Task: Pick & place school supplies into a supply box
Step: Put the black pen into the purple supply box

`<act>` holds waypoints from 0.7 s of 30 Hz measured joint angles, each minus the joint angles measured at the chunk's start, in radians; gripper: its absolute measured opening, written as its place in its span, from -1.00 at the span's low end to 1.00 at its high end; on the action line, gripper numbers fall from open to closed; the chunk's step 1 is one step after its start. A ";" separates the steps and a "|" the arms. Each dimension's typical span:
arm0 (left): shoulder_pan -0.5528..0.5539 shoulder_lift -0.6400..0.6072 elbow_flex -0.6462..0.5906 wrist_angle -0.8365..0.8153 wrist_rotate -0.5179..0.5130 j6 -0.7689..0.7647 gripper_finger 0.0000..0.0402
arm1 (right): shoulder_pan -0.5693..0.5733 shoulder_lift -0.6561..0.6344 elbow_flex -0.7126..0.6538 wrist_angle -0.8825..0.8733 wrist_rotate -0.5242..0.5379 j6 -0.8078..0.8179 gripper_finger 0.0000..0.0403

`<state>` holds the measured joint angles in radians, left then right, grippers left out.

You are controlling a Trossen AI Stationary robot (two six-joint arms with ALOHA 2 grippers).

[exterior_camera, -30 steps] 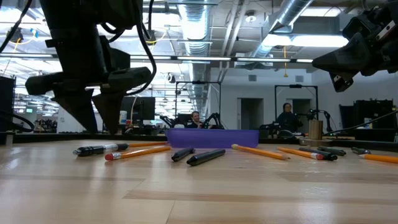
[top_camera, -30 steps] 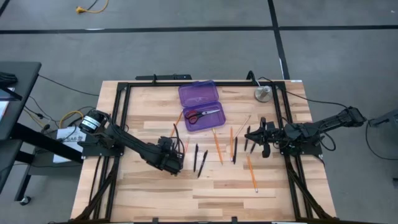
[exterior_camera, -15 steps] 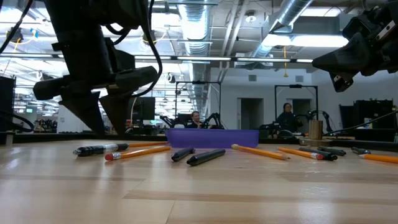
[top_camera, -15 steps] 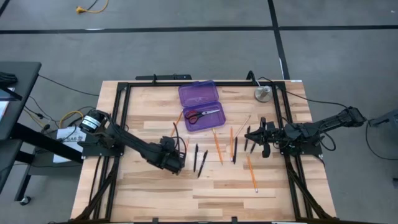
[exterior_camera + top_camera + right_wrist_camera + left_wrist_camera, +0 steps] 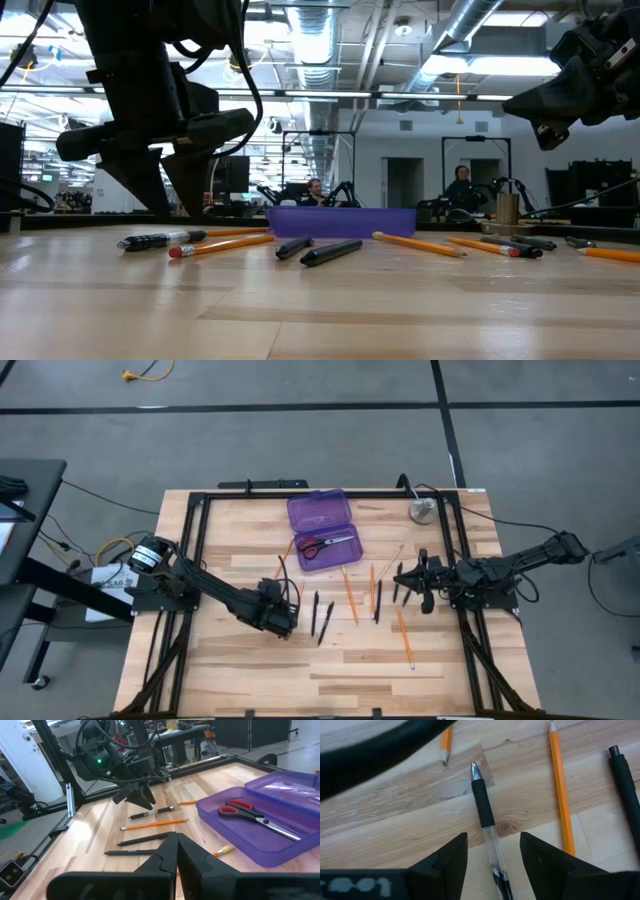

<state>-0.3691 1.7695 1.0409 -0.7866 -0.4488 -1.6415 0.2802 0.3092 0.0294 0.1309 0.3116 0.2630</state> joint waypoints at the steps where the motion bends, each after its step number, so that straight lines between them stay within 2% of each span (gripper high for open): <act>1: 0.000 0.000 0.000 0.000 0.002 0.000 -0.16 | 0.000 0.000 0.000 0.000 0.000 0.000 -1.00; 9: 0.000 0.001 0.000 0.000 0.014 0.000 -0.16 | 0.000 0.000 0.000 0.002 0.000 0.000 -1.00; 15: 0.003 0.091 0.005 0.050 0.051 0.018 -0.16 | 0.000 0.000 0.000 0.003 0.000 0.000 -1.00; 21: 0.002 0.140 0.016 0.047 0.040 0.009 -0.16 | 0.000 0.000 0.000 0.012 0.000 0.000 -1.00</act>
<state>-0.3666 1.9095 1.0569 -0.7395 -0.4088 -1.6321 0.2802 0.3092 0.0294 0.1425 0.3115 0.2630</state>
